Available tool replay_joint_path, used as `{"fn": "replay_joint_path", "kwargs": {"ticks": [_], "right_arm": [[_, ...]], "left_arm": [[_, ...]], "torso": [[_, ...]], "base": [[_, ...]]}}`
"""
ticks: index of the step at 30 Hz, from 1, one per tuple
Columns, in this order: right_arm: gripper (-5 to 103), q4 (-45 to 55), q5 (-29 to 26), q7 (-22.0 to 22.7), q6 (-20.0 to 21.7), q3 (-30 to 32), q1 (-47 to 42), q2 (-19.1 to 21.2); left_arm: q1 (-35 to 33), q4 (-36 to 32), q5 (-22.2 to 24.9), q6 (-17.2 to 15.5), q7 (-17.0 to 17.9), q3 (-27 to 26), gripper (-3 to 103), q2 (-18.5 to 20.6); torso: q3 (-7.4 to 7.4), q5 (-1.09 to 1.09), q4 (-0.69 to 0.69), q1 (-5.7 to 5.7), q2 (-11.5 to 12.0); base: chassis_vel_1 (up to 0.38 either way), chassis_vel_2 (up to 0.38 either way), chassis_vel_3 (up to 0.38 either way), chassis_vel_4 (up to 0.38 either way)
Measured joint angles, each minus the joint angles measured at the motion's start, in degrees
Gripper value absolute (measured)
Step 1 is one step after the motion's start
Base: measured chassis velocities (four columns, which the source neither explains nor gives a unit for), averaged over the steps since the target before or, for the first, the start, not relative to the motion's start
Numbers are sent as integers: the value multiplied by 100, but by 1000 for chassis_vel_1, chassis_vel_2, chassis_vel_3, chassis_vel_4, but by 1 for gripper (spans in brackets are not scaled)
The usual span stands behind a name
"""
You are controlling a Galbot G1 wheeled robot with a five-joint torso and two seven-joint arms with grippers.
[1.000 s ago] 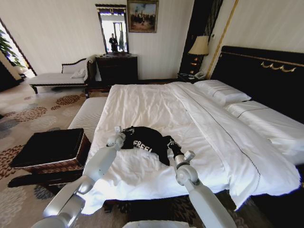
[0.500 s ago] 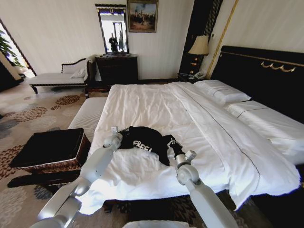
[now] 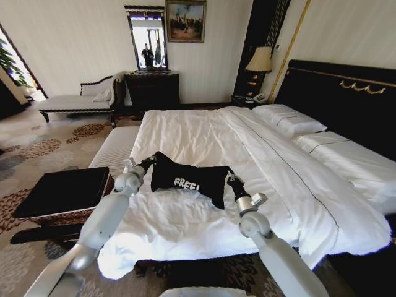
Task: Fold the clothes on the bed and place them into the basket.
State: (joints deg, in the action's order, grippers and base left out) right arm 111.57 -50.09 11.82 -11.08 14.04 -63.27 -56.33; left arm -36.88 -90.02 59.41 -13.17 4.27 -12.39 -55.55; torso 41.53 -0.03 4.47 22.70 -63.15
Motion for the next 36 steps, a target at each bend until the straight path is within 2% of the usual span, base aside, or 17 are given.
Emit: {"fn": "replay_joint_path", "kwargs": {"ticks": [4, 5, 8, 12, 14, 17, 18, 20, 22, 23, 26, 27, 30, 31, 33, 35, 36], "right_arm": [[0, 254, -318, -329, -219, 133, 317, 498], [0, 254, -318, -329, -219, 133, 317, 498], [0, 494, -604, -523, -296, 248, 692, 825], [0, 780, -875, -700, -335, 462, 932, 1060], [0, 1069, -1061, -830, -346, 766, 1001, 1260], [0, 1247, -1118, -892, -358, 930, 993, 1377], [0, 1523, -1143, -957, -374, 1223, 858, 1547], [0, 1537, -1143, -960, -374, 1240, 847, 1554], [0, 1907, -1131, -1038, -382, 1678, 496, 1677], [0, 1963, -1129, -1043, -382, 1758, 442, 1682], [0, 2531, -1344, -1022, -344, 2588, 91, 1770], [0, 2531, -1344, -1022, -344, 2588, 91, 1770], [0, 3051, -2047, -762, -163, 3529, 45, 2080], [0, 3051, -2047, -762, -163, 3529, 45, 2080], [0, 3219, -2606, -435, 49, 4146, 152, 2379], [0, 3230, -2775, -239, 183, 4301, 213, 2476], [0, 3235, -2891, -2, 362, 4342, 275, 2547]], "left_arm": [[134, -743, 584, 50, 139, -303, 0, 561], [134, -743, 584, 50, 139, -303, 0, 561], [279, -1440, 992, 56, 213, -615, 0, 955], [289, -1974, 1334, 57, 268, -910, 0, 1261], [204, -2354, 1622, 67, 306, -1185, 0, 1542], [102, -2580, 1793, 78, 310, -1383, 0, 1719], [-114, -2888, 2005, 99, 323, -1726, 0, 1961], [-128, -2906, 2015, 99, 323, -1746, 0, 1972], [-636, -3475, 2371, 100, 321, -2467, 0, 2235], [-709, -3546, 2414, 100, 321, -2571, 0, 2264], [-1721, -4353, 2954, 94, 264, -3905, 0, 2610], [-1721, -4353, 2954, 94, 264, -3905, 0, 2610], [-1961, -4632, 3749, 34, 422, -5072, 0, 2948], [-1961, -4632, 3749, 34, 422, -5072, 0, 2948], [-1886, -4637, 4359, -21, 590, -5693, 0, 3234], [-1855, -4598, 4478, -77, 641, -5799, 0, 3311], [-1840, -4557, 4464, -133, 678, -5769, 0, 3337]], "torso": [[0, 2, -2, 0, 0], [0, 2, -2, 0, 0], [0, 5, 0, 0, 0], [0, 4, -2, 0, 0], [0, 2, -1, 0, -1], [-1, 2, -1, 0, 0], [-1, 2, -1, 0, 0], [-1, 2, -2, 0, 0], [-1, 4, 1, 0, 0], [-1, 4, 1, 0, 0], [-1, 3, -3, -1, -1], [-1, 3, -3, -1, -1], [-1, 1, 1, -1, -1], [-1, 1, 1, -1, -1], [-2, 4, -1, -2, -1], [-2, 4, -1, -2, -2], [-2, 4, -2, -2, -2]], "base": [[0, 0, 0, 0], [0, 0, 0, 0], [0, 0, 0, 0], [0, 0, 0, 0], [0, 0, 0, 0], [0, 0, 0, 0], [0, 0, 0, 0], [0, 0, 0, 0], [0, 0, 0, 0], [0, 0, 0, 0], [0, 0, 0, 0], [0, 0, 0, 0], [0, 0, 0, 0], [0, 0, 0, 0], [0, 0, 0, 0], [0, 0, 0, 0], [0, 0, 0, 0]]}}
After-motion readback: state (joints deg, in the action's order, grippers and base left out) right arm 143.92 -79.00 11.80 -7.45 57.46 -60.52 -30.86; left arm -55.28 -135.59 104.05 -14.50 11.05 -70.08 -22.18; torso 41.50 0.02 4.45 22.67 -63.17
